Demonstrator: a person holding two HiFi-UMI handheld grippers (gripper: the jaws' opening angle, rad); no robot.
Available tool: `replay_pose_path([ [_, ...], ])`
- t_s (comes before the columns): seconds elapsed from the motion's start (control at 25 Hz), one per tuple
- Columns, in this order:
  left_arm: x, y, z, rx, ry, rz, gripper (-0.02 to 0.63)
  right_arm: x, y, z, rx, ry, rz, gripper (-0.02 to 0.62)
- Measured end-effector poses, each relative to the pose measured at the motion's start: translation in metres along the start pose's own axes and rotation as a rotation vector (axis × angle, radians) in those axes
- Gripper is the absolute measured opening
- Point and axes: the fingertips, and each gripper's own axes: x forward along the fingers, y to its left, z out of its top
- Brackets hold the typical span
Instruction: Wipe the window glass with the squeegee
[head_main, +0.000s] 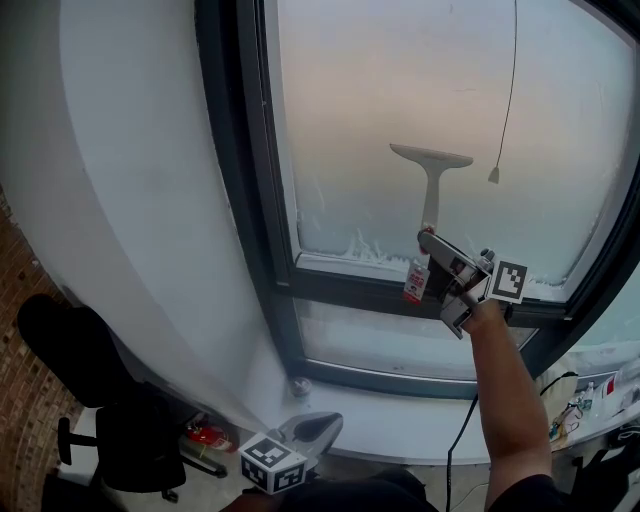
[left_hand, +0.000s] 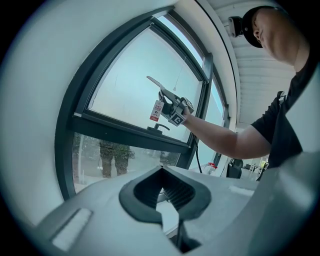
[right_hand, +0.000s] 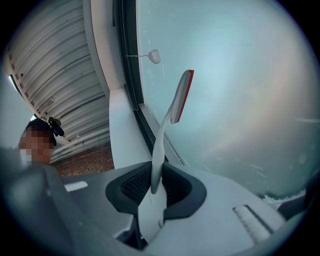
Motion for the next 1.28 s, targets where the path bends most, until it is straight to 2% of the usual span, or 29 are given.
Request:
replay_pose_path([
  [0.92,-0.002,-0.005,-0.012,-0.024,0.040,-0.029,0.000,-0.032,-0.040,-0.090,0.171,0.012,-0.068,0.086],
  [1.28,-0.004,-0.005,-0.015,-0.019,0.054,-0.031,0.000,-0.047,-0.049,-0.124,0.226,-0.004,-0.061,0.086],
])
